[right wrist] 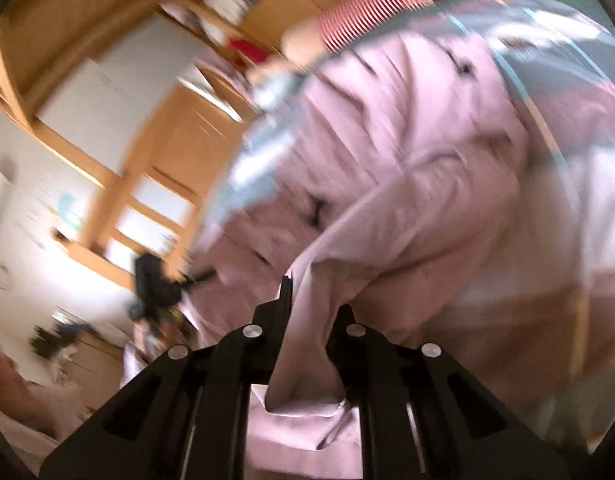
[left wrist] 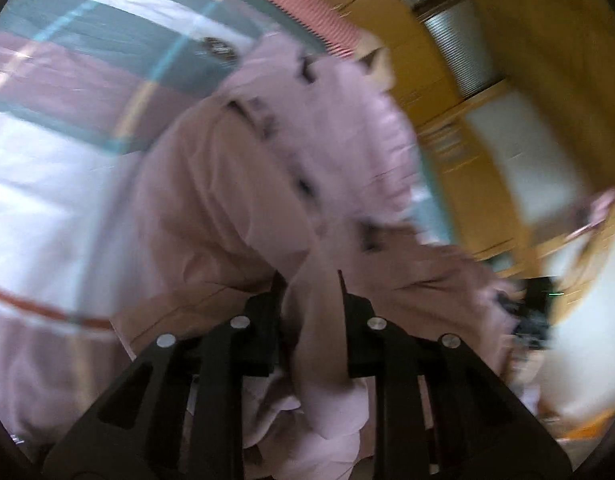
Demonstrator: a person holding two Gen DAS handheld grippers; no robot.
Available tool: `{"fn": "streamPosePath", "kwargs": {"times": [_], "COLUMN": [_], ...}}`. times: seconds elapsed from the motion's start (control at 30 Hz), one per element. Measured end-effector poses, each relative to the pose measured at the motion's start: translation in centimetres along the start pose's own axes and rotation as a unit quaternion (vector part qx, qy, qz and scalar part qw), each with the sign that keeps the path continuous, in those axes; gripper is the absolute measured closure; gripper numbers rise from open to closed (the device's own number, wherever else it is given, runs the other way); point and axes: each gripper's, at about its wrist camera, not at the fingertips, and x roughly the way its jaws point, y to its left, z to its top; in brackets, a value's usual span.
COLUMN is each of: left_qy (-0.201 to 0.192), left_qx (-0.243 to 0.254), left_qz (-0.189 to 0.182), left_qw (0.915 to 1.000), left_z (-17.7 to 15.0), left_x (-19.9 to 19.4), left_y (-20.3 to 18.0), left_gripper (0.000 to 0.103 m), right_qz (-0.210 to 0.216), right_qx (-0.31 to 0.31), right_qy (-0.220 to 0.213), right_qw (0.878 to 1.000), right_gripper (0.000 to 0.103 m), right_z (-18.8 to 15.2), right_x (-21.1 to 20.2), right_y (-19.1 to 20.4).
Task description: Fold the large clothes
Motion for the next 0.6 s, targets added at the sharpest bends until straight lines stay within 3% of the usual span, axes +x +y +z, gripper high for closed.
{"fn": "streamPosePath", "kwargs": {"times": [0.07, 0.13, 0.23, 0.3, 0.37, 0.4, 0.43, 0.47, 0.53, 0.57, 0.6], "left_qy": [-0.008, -0.031, -0.072, -0.094, -0.108, -0.122, -0.145, -0.157, -0.152, -0.136, -0.127], "left_qx": [-0.003, -0.016, -0.098, -0.163, -0.199, -0.213, -0.233, -0.237, -0.196, -0.149, -0.121], "left_qz": [-0.056, -0.083, -0.126, -0.158, -0.197, -0.199, -0.165, -0.136, -0.115, -0.093, -0.078], "left_qw": [0.9984, 0.9959, 0.9846, 0.9693, 0.9541, 0.9489, 0.9471, 0.949, 0.9619, 0.9749, 0.9814], "left_z": [3.1, 7.0, 13.0, 15.7, 17.3, 17.5, 17.5, 17.3, 17.5, 17.4, 17.3], "left_x": [-0.2, -0.1, 0.8, 1.9, 3.1, 3.4, 3.1, 2.9, 3.2, 3.6, 3.9], "left_y": [-1.2, -1.7, 0.5, 3.0, 5.1, 5.7, 6.4, 6.3, 4.7, 2.7, 1.6], "left_gripper": [0.081, 0.081, 0.079, 0.068, 0.064, 0.062, 0.056, 0.054, 0.051, 0.05, 0.047], "right_qz": [0.022, 0.045, 0.04, 0.022, -0.028, -0.047, -0.059, -0.058, -0.052, -0.051, -0.049], "right_qx": [0.003, 0.043, 0.125, 0.197, 0.278, 0.315, 0.347, 0.374, 0.385, 0.385, 0.388], "right_qy": [-0.032, -0.077, -0.142, -0.178, -0.184, -0.177, -0.173, -0.172, -0.174, -0.172, -0.167], "right_qw": [0.999, 0.995, 0.981, 0.964, 0.942, 0.931, 0.92, 0.91, 0.905, 0.905, 0.905], "right_gripper": [0.093, 0.094, 0.094, 0.094, 0.093, 0.092, 0.09, 0.089, 0.086, 0.085, 0.084], "right_z": [3.6, 8.3, 14.4, 17.8, 19.8, 20.1, 19.9, 19.6, 19.5, 19.7, 19.9], "right_x": [-0.6, -0.5, 0.0, 1.6, 5.0, 6.6, 7.9, 9.3, 10.6, 10.9, 11.0], "right_y": [-0.4, -2.2, -6.8, -11.4, -16.8, -19.2, -21.2, -23.2, -24.8, -25.1, -25.2]}}
